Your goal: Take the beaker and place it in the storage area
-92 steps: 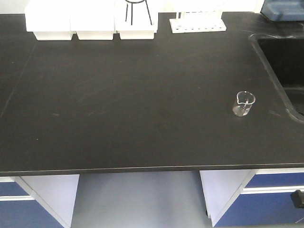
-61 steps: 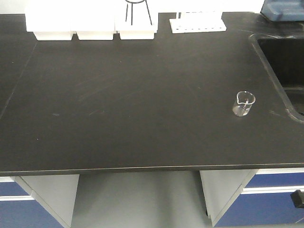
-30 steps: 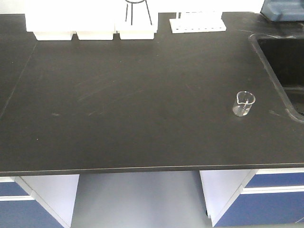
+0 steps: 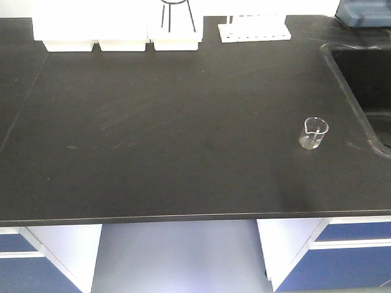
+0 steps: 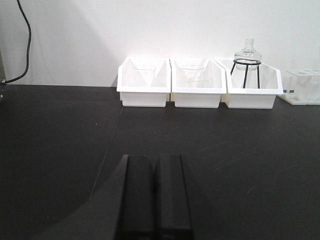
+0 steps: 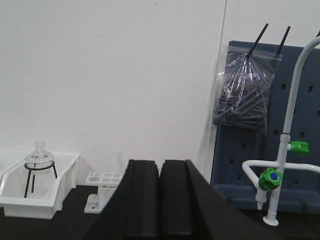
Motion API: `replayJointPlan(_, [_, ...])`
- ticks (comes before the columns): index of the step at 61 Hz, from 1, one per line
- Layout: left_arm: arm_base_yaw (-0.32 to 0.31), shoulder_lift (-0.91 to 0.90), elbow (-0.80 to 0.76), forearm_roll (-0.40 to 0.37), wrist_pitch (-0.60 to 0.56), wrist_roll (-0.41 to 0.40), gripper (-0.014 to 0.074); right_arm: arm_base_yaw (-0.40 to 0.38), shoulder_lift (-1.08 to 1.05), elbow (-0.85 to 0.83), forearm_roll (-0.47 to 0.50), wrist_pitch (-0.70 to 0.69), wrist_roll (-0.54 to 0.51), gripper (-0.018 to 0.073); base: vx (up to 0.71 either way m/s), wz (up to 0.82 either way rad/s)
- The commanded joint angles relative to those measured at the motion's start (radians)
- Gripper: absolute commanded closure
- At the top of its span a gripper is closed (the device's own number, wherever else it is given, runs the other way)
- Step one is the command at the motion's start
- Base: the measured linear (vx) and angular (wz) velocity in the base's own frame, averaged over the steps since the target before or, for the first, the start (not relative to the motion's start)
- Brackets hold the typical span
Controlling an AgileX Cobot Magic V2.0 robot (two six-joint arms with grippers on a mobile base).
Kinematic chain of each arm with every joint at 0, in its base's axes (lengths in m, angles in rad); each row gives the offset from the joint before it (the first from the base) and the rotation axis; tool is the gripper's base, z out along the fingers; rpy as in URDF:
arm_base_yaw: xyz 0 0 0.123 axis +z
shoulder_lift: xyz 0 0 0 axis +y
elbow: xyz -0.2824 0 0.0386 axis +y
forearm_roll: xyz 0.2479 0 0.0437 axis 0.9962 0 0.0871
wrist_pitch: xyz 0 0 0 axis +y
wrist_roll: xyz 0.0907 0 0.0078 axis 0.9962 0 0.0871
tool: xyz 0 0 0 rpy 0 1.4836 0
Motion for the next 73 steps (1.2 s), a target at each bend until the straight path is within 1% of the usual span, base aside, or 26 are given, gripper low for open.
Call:
replayJointPlan(1, [-0.007, -0.017, 0.022, -0.006, -0.085, -0.006, 0.0605, -0.004, 0.004, -0.037, 0.002, -0.112, 0.019, 0.0559, 0.00, 0.00])
replayJointPlan(13, [-0.007, -0.017, 0.022, -0.006, -0.085, -0.006, 0.0605, -0.004, 0.004, -0.037, 0.005, -0.112, 0.047, 0.0516, 0.00, 0.00])
replayJointPlan(20, [-0.007, -0.017, 0.022, -0.006, -0.085, -0.006, 0.0605, -0.004, 0.004, -0.037, 0.005, -0.112, 0.047, 0.0462, 0.00, 0.00])
replayJointPlan(24, [-0.007, -0.017, 0.022, -0.006, -0.085, -0.006, 0.0605, -0.004, 0.004, -0.037, 0.005, -0.113, 0.048, 0.0405, 0.00, 0.00])
replayJointPlan(27, [-0.007, -0.017, 0.022, -0.006, -0.085, -0.006, 0.0605, -0.004, 0.004, -0.037, 0.005, -0.112, 0.057, 0.0352, 0.00, 0.00])
replayJointPlan(31, [-0.007, -0.017, 0.022, -0.006, -0.085, -0.006, 0.0605, -0.004, 0.004, -0.037, 0.005, -0.112, 0.074, 0.0257, 0.00, 0.00])
replayJointPlan(36, [-0.007, -0.017, 0.022, -0.006, -0.085, -0.006, 0.0605, -0.004, 0.004, -0.037, 0.005, -0.112, 0.080, 0.0129, 0.00, 0.00])
replayJointPlan(41, [-0.007, -0.017, 0.022, -0.006, -0.085, -0.006, 0.0605, -0.004, 0.004, -0.037, 0.005, -0.115, 0.080, -0.0034, 0.00, 0.00])
replayJointPlan(47, [-0.007, -0.017, 0.022, -0.006, -0.085, -0.006, 0.0605, -0.004, 0.004, -0.037, 0.005, -0.119, 0.080, -0.0174, 0.00, 0.00])
replayJointPlan(60, [-0.007, -0.017, 0.022, -0.006, -0.085, -0.006, 0.0605, -0.003, 0.001, -0.037, 0.005, -0.126, 0.093, -0.0156, 0.00, 0.00])
replayJointPlan(69, [-0.007, -0.017, 0.022, -0.006, -0.085, -0.006, 0.0605, -0.003, 0.036, -0.030, -0.011, -0.123, 0.098, -0.0108, 0.00, 0.00])
replayJointPlan(73, [-0.007, -0.017, 0.022, -0.006, -0.085, -0.006, 0.0605, -0.003, 0.077, -0.013, -0.011, -0.155, 0.098, -0.0081, 0.00, 0.00])
